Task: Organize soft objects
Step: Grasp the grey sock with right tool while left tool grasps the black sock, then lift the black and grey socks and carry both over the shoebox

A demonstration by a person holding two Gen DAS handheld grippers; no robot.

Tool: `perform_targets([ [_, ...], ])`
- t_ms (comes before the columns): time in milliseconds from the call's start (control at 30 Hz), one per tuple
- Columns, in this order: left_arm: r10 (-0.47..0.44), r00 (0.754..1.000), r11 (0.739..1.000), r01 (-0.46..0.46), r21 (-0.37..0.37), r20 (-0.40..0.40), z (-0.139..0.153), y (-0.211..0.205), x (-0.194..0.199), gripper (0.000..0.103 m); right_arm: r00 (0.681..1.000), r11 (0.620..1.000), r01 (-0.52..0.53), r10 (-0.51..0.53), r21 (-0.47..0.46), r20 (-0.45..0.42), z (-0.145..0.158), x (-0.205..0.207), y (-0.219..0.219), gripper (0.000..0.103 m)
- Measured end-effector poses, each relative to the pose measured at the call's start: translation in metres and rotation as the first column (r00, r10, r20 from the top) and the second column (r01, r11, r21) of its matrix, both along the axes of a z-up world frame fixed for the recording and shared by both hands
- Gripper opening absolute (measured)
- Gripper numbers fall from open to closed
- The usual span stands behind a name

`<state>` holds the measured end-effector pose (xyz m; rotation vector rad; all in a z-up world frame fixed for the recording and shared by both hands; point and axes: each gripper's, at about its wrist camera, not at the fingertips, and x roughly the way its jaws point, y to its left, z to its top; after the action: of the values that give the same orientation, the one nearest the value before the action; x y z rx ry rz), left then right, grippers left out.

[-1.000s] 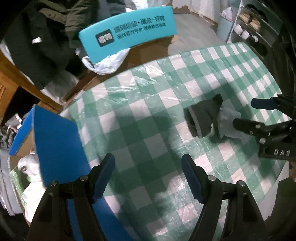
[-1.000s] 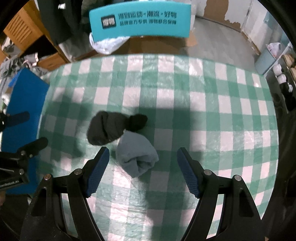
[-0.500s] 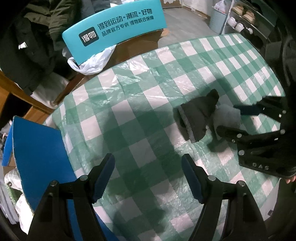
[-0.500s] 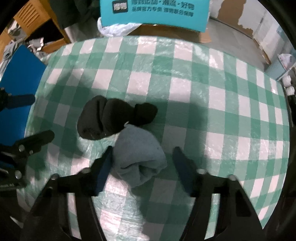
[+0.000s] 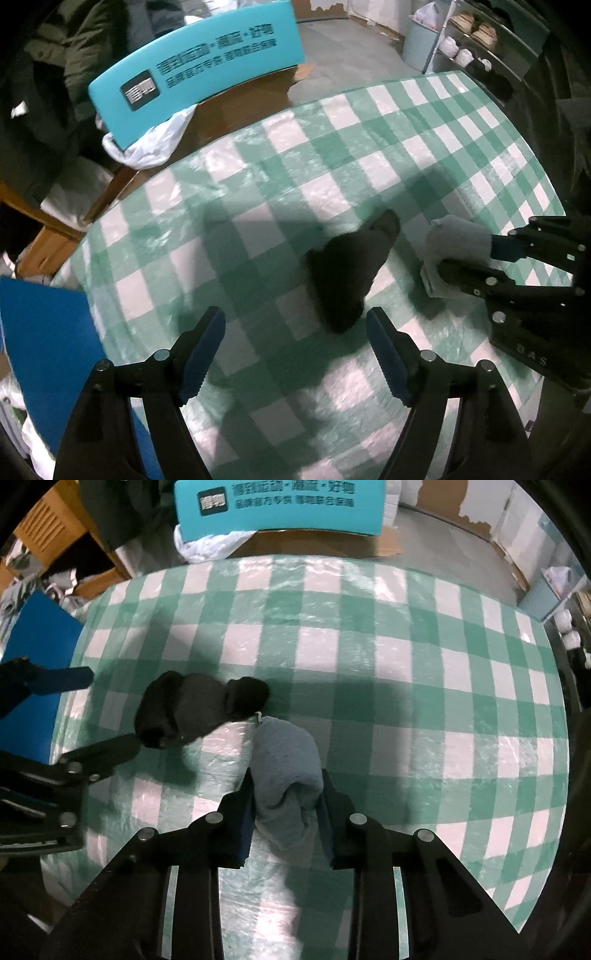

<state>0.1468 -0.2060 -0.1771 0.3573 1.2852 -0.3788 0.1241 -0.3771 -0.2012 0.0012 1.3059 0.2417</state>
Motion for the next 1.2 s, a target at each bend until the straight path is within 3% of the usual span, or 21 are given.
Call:
perform_targets([
  [500,-0.05,0.999,0.998,0.051,0.032,-0.014,-0.022,-0.037,0.015,0.078,0.999,0.998,0.045,-0.045,0.038,0.01,0.01,-0.006,-0.018,0.028],
  [767,-0.061,0.997,0.998,0.061,0.004,-0.049,-0.029,-0.037,0.015,0.041,0.998,0.997,0.054,-0.055,0.048,0.006,0.013,-0.002,-0.017,0.028],
  [1200,-0.006,1.0,0.999,0.006,-0.046,-0.016,0.009,-0.02,0.004,0.037,0.999,0.998,0.04,-0.042,0.046,0.032,0.035,-0.006,-0.006,0.028],
])
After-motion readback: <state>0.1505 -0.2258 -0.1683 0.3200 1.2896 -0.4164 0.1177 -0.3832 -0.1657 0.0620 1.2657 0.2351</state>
